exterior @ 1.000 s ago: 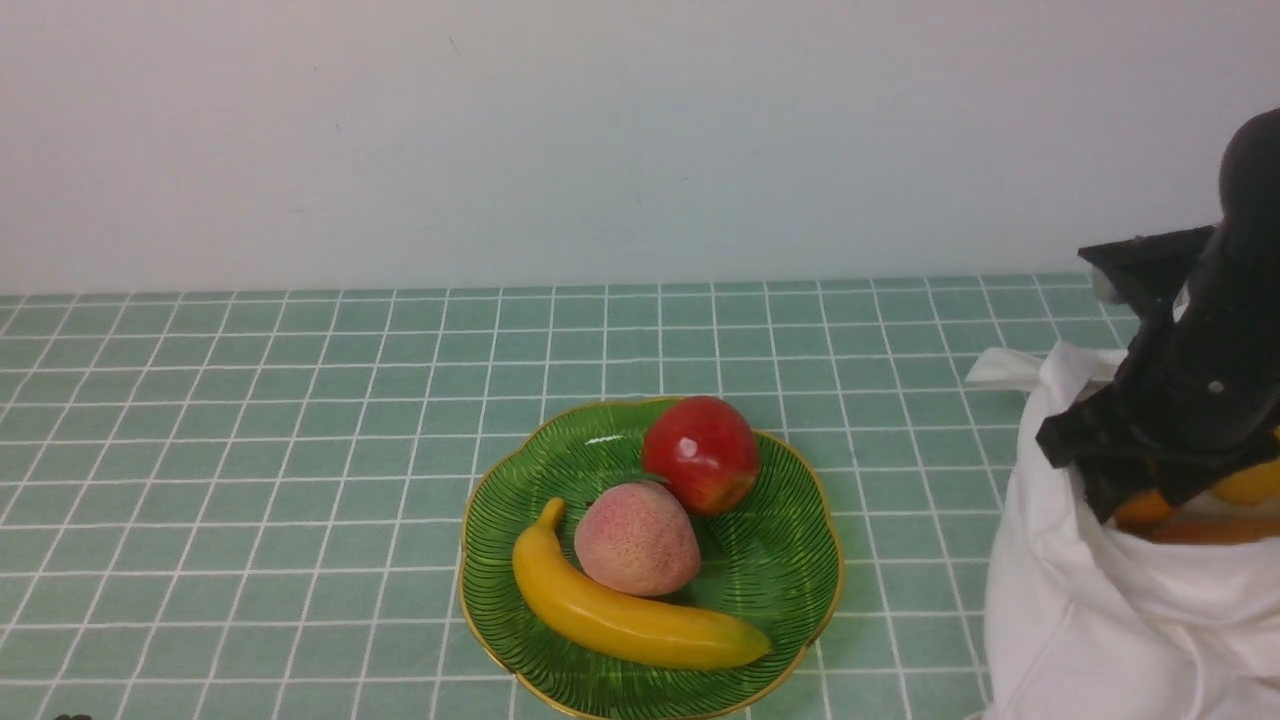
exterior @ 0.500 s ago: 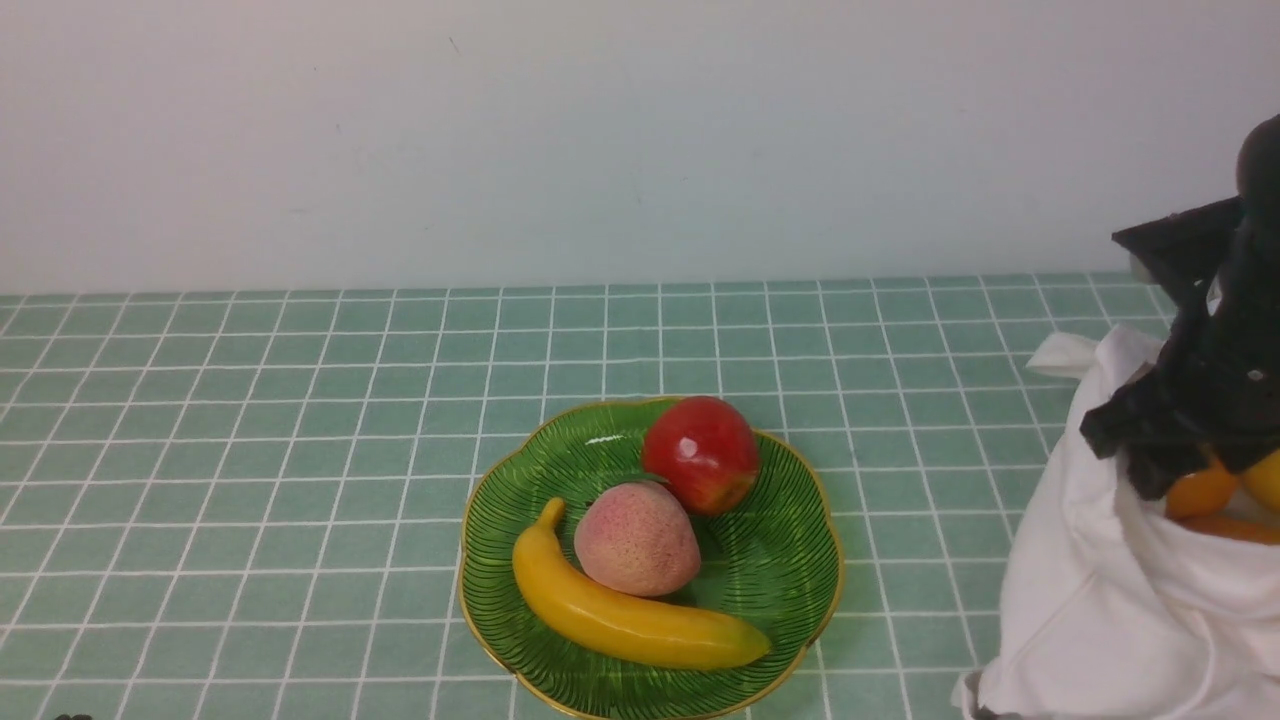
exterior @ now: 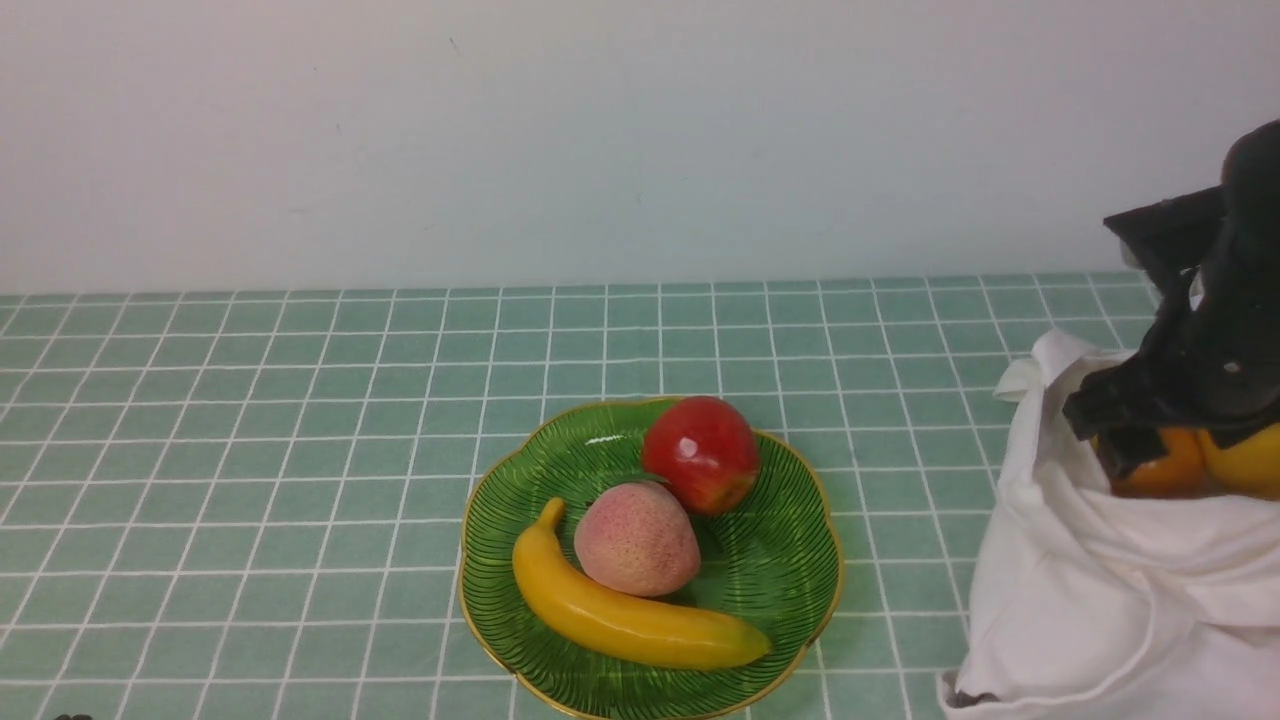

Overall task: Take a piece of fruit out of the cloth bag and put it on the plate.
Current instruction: Use the right arm to grab a kiwi from the bag

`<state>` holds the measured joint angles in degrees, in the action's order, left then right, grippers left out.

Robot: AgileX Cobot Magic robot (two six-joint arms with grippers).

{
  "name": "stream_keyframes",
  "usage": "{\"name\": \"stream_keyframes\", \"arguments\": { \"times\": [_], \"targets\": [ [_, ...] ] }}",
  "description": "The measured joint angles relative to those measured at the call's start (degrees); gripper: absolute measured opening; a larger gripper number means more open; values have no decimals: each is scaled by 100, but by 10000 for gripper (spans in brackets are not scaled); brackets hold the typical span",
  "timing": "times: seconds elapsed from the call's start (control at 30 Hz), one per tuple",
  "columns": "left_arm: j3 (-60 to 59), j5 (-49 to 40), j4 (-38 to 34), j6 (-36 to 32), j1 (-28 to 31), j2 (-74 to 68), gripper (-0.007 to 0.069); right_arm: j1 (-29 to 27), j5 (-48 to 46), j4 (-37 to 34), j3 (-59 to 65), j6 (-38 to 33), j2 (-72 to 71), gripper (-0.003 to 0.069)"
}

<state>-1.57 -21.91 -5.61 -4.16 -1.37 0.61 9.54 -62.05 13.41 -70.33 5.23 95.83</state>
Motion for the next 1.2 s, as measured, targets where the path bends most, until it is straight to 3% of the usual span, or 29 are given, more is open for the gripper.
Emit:
{"name": "stream_keyframes", "arguments": {
  "times": [0.27, 0.47, 0.97, 1.2],
  "targets": [
    [0, 0, 0, 0, 0, 0, -8, 0, 341, 125, 0, 105, 0, 547],
    [0, 0, 0, 0, 0, 0, -8, 0, 605, 327, 0, 576, 18, 547],
    [0, 0, 0, 0, 0, 0, -8, 0, 856, -627, 0, 471, 507, 547],
    [0, 0, 0, 0, 0, 0, -8, 0, 886, -470, 0, 464, 676, 547]
  ]
}}
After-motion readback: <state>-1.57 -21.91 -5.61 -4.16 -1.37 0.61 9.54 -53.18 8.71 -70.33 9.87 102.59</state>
